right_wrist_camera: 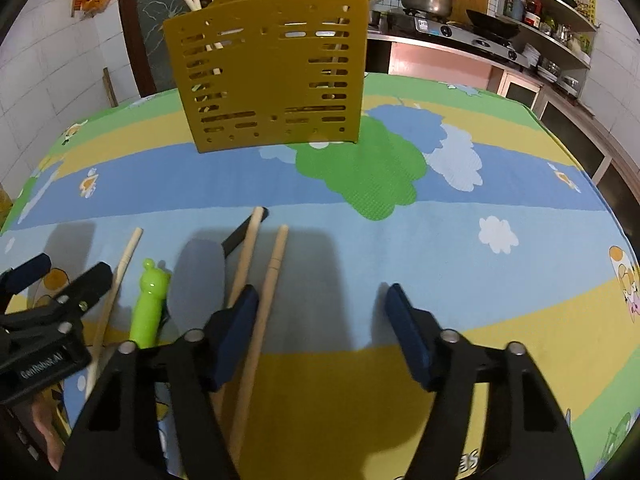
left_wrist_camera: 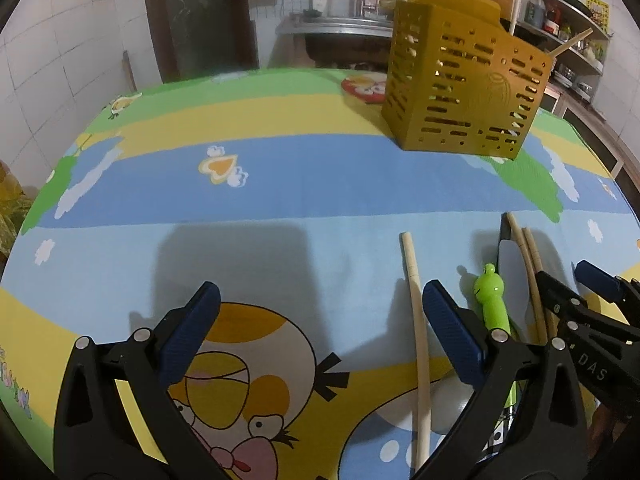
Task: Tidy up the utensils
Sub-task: 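Move both open tools back down to the remaining chopsticks, then close the right tool on a chopstick while the left tool grasps another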
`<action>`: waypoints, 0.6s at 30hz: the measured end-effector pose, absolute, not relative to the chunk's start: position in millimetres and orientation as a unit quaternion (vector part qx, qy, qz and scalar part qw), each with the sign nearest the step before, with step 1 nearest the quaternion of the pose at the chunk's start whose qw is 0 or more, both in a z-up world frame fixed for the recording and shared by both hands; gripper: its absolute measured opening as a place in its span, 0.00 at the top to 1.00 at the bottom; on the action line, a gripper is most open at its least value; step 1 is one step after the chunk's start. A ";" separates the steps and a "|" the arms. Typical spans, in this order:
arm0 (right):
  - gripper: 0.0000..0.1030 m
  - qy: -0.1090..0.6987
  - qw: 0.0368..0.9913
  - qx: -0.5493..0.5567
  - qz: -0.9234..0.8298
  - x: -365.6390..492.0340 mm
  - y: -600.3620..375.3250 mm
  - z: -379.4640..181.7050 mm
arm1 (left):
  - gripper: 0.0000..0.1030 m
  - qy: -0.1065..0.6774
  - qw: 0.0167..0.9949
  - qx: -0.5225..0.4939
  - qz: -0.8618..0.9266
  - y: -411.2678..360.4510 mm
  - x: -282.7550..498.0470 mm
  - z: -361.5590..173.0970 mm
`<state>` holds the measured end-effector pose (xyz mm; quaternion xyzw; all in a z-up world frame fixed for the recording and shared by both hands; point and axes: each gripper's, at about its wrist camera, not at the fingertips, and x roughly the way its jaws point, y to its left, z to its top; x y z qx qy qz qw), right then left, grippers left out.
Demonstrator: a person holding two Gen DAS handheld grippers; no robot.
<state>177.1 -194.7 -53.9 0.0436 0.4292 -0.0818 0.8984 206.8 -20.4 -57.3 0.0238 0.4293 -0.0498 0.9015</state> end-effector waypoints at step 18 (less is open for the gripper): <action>0.92 0.438 0.897 0.051 -0.043 171.8 -214.4 -49.5 | 0.05 0.442 0.895 0.012 -0.057 -19.9 209.6 -62.7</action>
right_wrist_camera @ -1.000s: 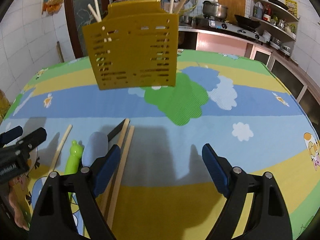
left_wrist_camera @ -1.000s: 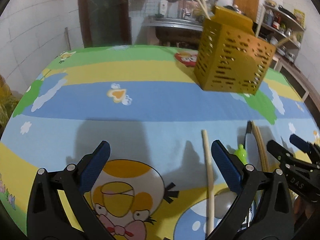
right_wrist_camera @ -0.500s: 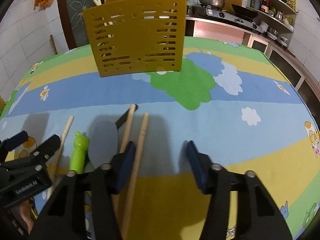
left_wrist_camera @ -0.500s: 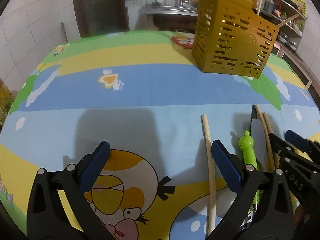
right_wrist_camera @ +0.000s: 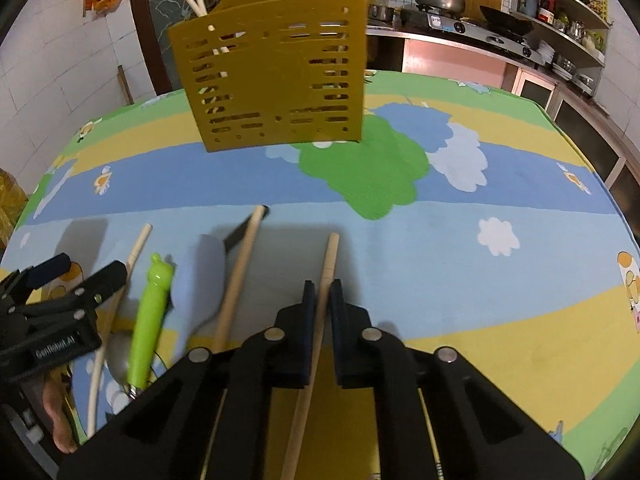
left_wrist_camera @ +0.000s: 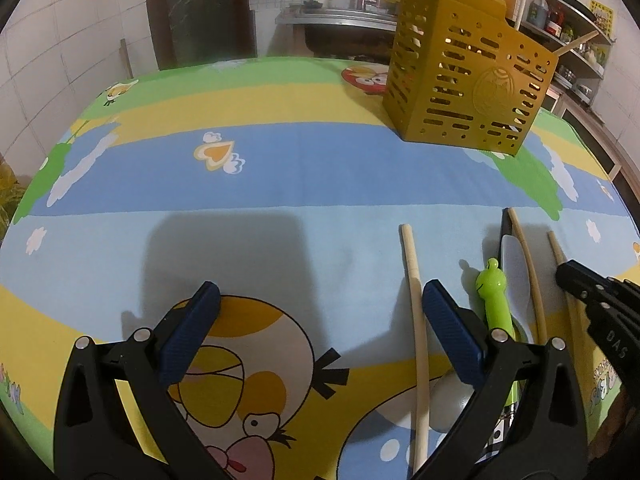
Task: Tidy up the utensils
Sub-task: 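Close the right tool on a chopstick while the left tool grasps another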
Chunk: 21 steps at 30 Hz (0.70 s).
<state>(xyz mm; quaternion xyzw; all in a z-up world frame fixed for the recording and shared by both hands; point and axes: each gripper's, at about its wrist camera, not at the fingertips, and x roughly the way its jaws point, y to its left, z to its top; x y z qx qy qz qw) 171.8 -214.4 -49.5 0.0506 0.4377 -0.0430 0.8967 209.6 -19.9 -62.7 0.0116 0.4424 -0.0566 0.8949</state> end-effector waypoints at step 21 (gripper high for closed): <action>0.91 0.433 0.896 0.081 -0.059 169.2 -222.6 -51.9 | 0.57 0.462 0.884 0.032 -0.062 -38.7 215.5 -57.1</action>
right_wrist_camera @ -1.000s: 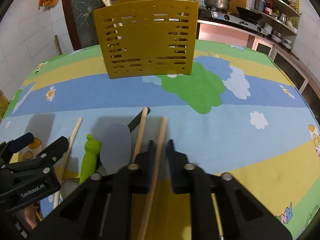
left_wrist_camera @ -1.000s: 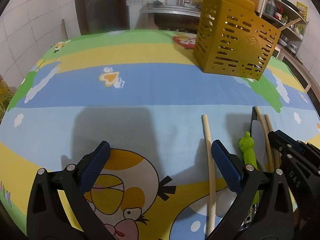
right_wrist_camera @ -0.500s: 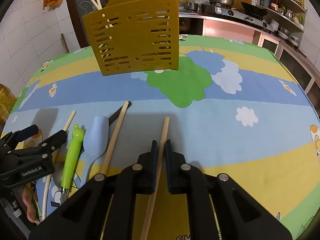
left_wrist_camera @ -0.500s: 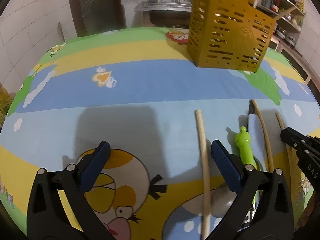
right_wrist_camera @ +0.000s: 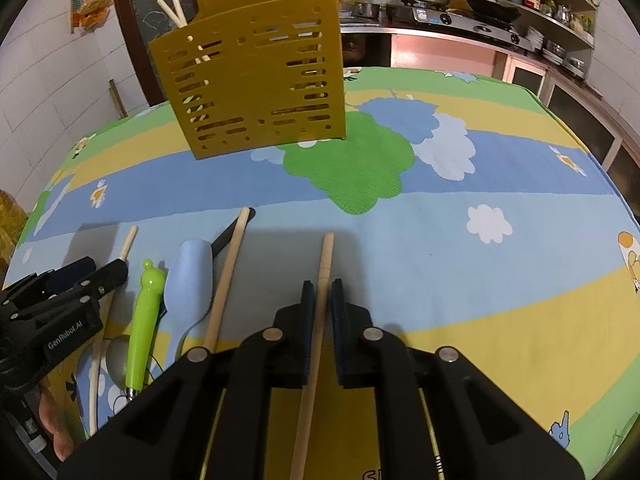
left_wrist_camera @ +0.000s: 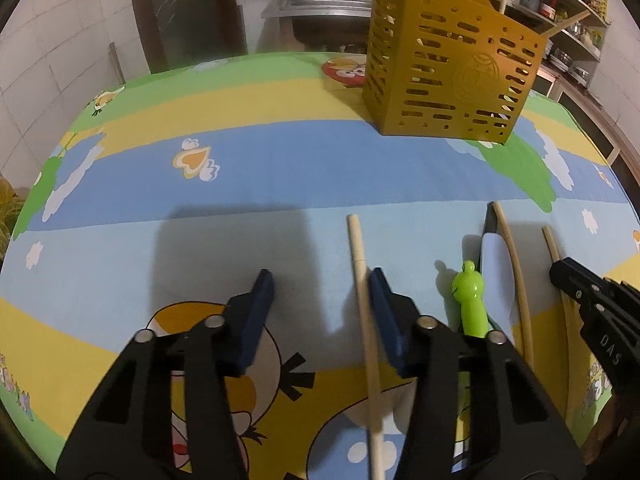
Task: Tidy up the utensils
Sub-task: 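Close the right tool on a chopstick while the left tool grasps another, then lift both held chopsticks and carry them over the yellow holder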
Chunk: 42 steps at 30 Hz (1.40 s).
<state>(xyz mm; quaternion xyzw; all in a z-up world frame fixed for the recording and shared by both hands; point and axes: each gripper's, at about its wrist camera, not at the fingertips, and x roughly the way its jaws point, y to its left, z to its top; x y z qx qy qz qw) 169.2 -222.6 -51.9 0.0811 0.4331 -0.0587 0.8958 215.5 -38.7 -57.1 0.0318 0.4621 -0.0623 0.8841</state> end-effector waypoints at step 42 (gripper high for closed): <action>0.94 0.311 0.945 0.090 -0.047 149.2 -227.0 -1.8 | 0.96 0.358 0.932 0.008 -0.061 -23.3 181.9 -4.4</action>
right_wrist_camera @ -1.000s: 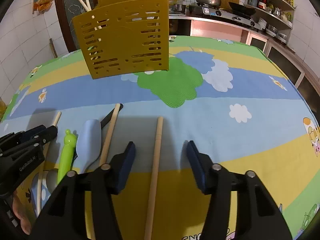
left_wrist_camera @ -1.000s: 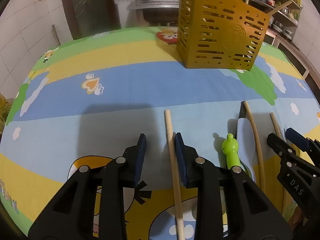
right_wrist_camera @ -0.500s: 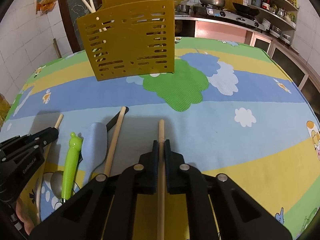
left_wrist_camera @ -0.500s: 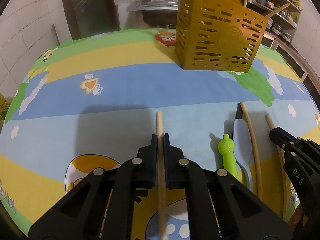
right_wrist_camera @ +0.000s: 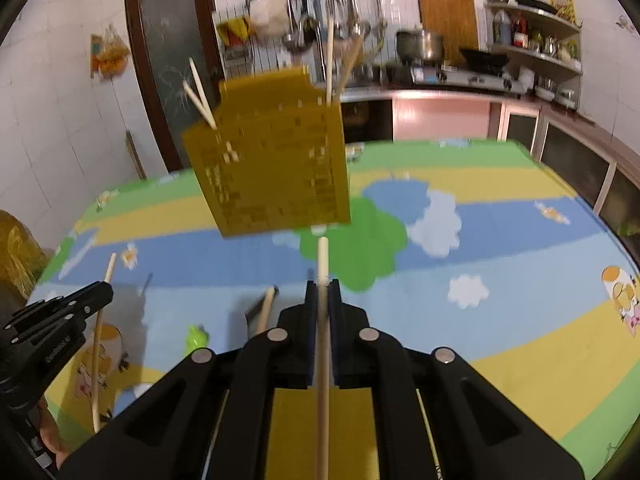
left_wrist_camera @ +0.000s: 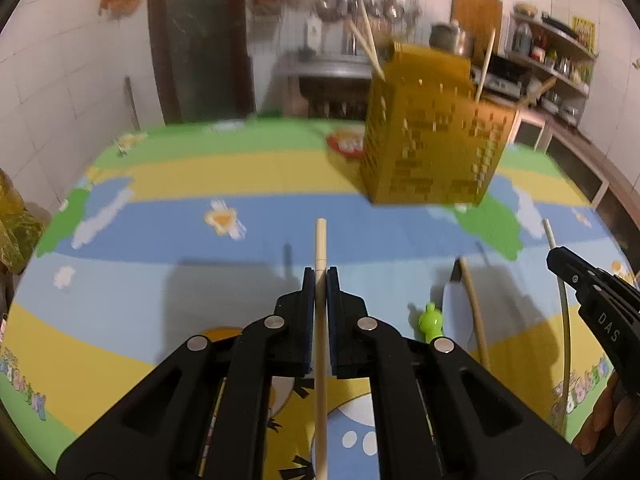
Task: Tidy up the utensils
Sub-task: 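Lift both held chopsticks and carry them over the yellow holder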
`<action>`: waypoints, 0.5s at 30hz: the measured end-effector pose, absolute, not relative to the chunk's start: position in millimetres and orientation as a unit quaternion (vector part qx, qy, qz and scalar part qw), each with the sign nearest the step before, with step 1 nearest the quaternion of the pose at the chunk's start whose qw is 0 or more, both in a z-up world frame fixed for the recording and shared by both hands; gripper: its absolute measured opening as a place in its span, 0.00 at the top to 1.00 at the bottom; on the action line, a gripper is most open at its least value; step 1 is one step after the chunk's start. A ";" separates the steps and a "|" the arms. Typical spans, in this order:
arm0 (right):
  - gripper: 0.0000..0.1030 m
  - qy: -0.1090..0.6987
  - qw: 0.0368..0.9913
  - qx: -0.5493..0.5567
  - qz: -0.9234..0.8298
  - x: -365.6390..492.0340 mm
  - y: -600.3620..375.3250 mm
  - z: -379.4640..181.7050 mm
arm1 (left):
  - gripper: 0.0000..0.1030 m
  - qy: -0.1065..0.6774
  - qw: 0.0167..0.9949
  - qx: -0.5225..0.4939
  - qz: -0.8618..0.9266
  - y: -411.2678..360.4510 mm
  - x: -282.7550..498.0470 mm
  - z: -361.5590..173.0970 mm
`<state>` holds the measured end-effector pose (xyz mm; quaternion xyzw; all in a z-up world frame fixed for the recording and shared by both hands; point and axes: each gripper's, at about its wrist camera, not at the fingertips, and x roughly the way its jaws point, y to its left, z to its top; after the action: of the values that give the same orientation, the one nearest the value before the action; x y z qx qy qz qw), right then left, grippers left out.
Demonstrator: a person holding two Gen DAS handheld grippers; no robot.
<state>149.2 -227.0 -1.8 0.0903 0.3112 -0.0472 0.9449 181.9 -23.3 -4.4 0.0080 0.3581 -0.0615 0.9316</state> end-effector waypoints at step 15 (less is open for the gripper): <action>0.94 0.206 0.974 0.082 -0.036 122.4 -228.0 42.6 | 0.96 0.278 0.958 -0.038 -0.060 7.2 155.6 41.3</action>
<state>122.4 -228.0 42.6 0.0817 0.2061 -0.0361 0.9745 155.6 7.2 41.3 -0.0379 0.2785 -0.0604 0.9578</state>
